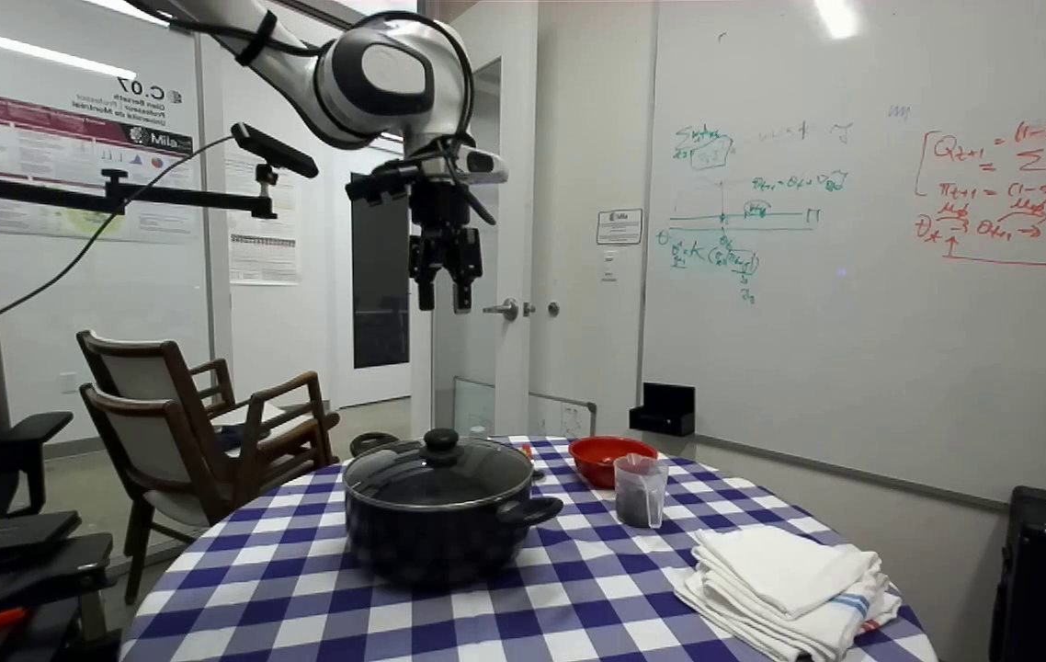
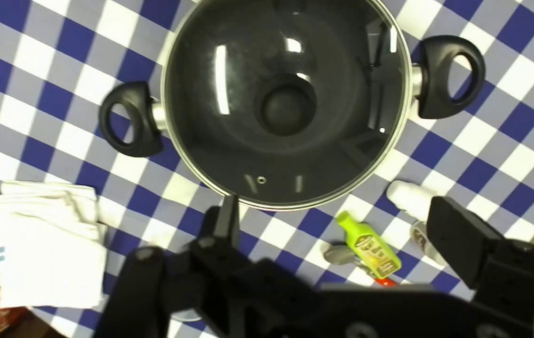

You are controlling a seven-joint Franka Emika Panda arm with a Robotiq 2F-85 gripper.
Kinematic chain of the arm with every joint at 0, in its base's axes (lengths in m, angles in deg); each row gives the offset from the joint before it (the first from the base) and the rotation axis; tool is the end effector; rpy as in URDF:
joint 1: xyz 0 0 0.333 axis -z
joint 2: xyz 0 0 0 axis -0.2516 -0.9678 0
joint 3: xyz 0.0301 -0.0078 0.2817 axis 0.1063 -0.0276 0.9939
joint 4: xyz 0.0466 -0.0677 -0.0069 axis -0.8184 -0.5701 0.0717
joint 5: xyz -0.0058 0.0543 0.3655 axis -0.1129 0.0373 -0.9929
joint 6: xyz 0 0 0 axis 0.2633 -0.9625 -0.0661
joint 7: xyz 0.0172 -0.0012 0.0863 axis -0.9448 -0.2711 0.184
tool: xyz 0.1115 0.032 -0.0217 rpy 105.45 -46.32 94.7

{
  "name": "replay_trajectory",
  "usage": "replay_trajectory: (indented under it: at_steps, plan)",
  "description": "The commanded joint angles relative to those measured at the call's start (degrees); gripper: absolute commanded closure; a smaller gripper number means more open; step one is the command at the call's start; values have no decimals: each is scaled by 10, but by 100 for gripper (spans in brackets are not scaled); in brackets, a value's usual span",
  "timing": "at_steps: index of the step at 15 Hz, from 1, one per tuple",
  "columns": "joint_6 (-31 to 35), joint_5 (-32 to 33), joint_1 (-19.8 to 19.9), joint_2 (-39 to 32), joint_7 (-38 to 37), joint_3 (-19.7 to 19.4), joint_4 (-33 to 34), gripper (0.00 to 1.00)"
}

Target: Remove the glass lid from the pot and put it on the table

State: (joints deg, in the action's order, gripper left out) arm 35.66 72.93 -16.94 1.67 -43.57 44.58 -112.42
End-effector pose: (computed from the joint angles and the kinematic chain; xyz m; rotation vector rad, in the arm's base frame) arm 0.5534 0.0577 0.4010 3.1030 0.2749 0.0827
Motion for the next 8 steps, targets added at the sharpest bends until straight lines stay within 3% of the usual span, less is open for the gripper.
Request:
replay_trajectory:
  at_steps: [1,8]
  plan:
    - [-24,-34,-14,-57,39,14,56,0]
    - [-83,9,-25,-117,-9,11,74,0]
